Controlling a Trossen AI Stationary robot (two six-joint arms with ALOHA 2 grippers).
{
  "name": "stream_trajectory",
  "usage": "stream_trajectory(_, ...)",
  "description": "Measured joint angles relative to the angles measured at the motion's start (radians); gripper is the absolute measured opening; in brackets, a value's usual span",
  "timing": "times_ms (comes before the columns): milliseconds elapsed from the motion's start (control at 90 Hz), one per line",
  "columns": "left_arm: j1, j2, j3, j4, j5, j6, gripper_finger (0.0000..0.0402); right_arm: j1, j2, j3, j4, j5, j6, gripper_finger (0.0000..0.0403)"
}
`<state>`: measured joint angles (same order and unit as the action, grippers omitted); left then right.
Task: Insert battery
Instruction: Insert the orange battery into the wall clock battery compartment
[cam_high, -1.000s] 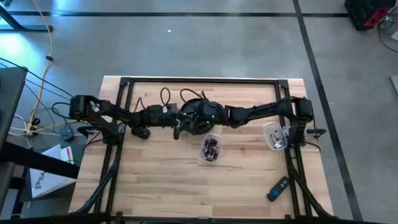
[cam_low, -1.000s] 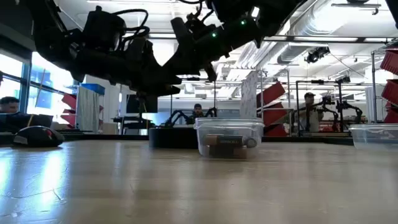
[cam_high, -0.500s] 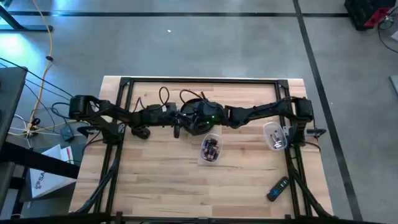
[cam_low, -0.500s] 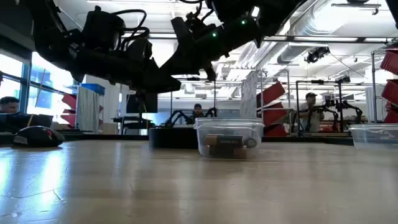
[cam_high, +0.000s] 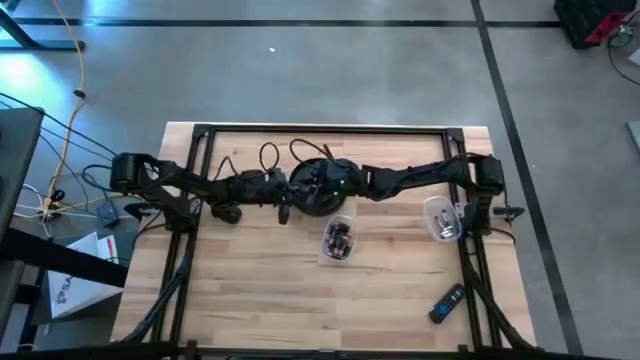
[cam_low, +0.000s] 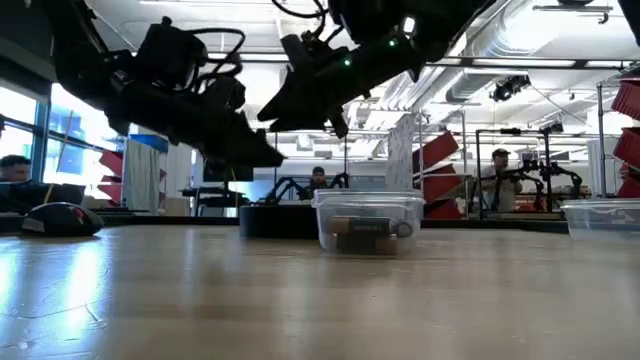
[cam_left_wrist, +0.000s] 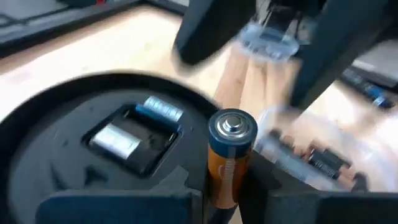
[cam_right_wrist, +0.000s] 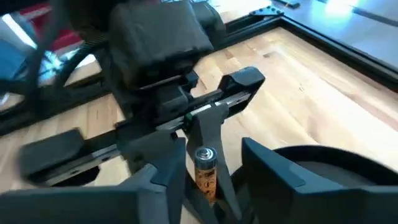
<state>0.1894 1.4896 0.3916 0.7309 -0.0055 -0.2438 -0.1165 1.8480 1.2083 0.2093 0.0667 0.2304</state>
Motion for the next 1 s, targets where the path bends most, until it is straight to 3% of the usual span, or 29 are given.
stream_trajectory(100,0.000,-0.077,0.007,-0.158,-0.061,0.022,0.0029,-0.019,-0.067,0.001,-0.132,0.019,-0.086,0.0145)
stream_trajectory(244,0.001,-0.195,0.089,-0.513,-0.180,0.045,0.0028,-0.079,-0.159,0.001,-0.448,0.125,-0.216,0.0149)
stream_trajectory(400,0.004,-0.217,0.214,-0.805,-0.287,0.025,0.0028,-0.172,-0.171,-0.006,-0.724,0.215,-0.261,0.0149)
stream_trajectory(689,0.046,-0.199,0.262,-0.954,-0.281,-0.025,0.0030,-0.264,-0.120,-0.178,-0.564,0.167,-0.317,0.0149)
stream_trajectory(1000,0.051,-0.193,0.242,-0.915,-0.252,-0.078,0.0030,-0.181,-0.023,-0.241,-0.349,0.116,-0.249,0.0149)
